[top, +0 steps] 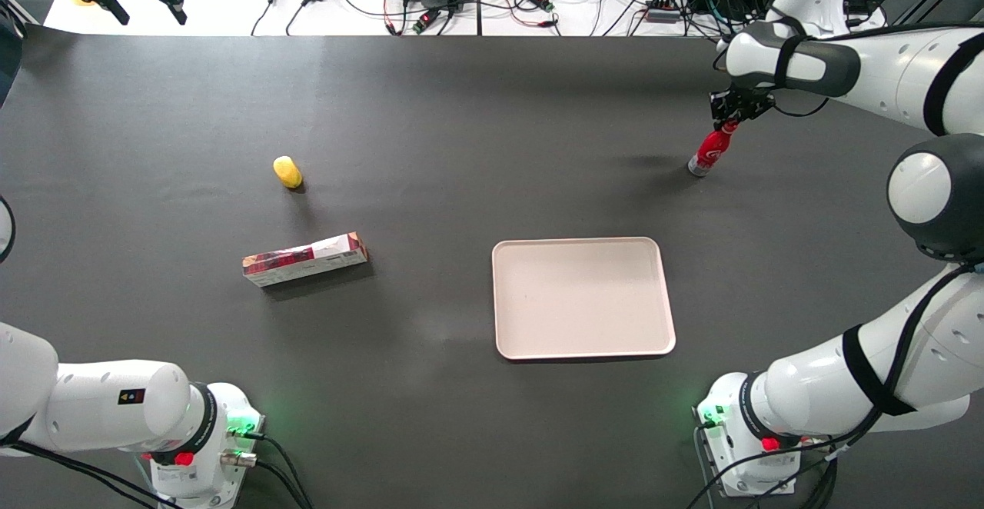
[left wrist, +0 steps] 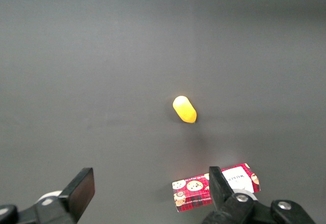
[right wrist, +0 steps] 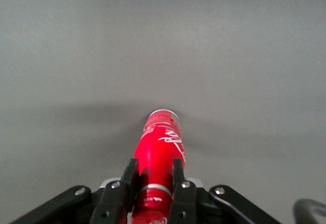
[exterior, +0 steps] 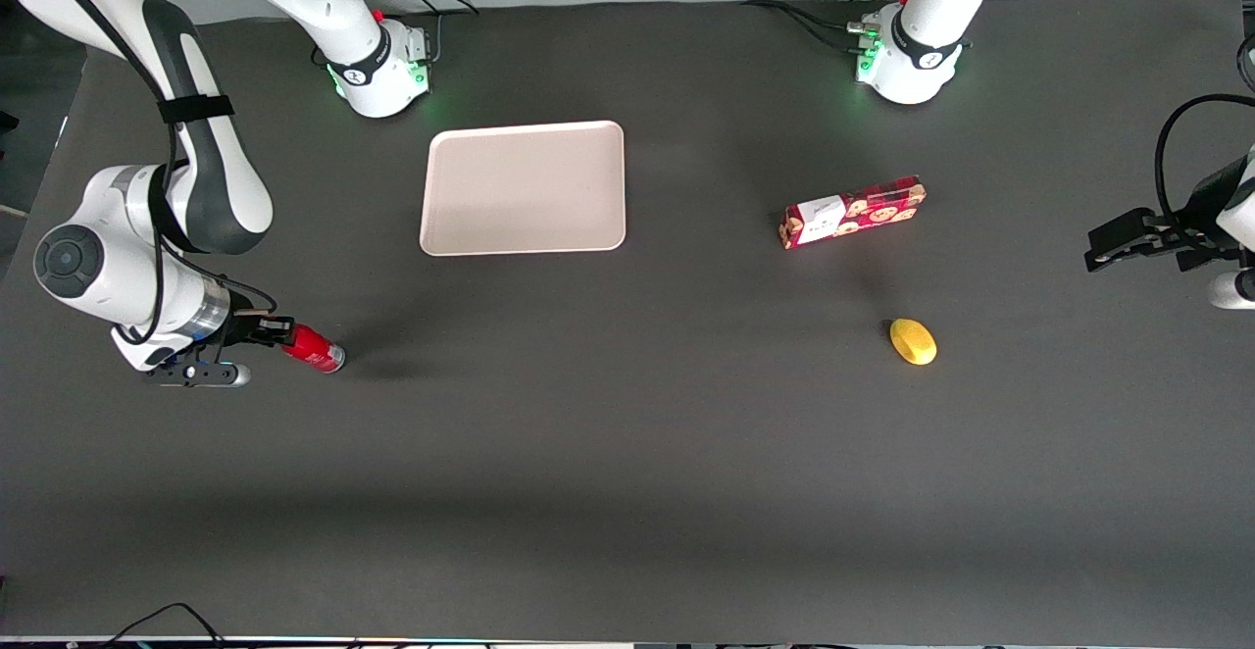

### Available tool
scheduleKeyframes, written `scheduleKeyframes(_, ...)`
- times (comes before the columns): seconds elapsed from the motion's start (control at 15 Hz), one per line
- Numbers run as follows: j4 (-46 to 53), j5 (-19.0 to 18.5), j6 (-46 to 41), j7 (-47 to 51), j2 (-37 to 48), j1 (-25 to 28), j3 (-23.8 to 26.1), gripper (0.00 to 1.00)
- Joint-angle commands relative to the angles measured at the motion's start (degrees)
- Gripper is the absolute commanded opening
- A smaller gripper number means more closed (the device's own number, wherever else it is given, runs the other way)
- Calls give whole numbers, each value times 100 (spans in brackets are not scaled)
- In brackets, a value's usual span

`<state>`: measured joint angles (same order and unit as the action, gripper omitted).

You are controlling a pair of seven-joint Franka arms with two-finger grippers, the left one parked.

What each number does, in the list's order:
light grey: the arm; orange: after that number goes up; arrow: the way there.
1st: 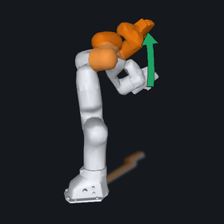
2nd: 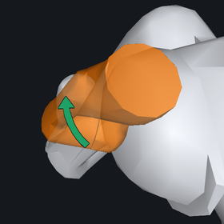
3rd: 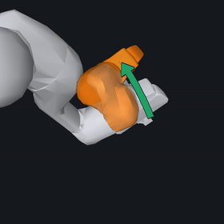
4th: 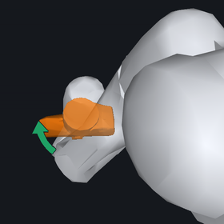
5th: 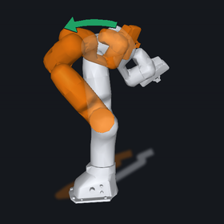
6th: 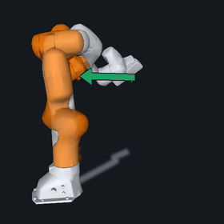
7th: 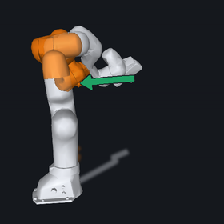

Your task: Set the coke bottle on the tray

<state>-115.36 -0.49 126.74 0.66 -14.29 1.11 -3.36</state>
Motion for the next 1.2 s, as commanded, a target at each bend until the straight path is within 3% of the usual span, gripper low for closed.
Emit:
scheduleKeyframes(0.0, 671, -65, -929, -66, 155, -23, 2, 0)
scheduleKeyframes(0.6, 3009, -12, -3706, -4, 296, -14, -156, 0)
scheduleKeyframes(0.87, 3660, -47, -4525, -4, 331, -14, -191, 0)
scheduleKeyframes(1.13, 3531, -21, -4693, 372, 392, 3, -121, 0)
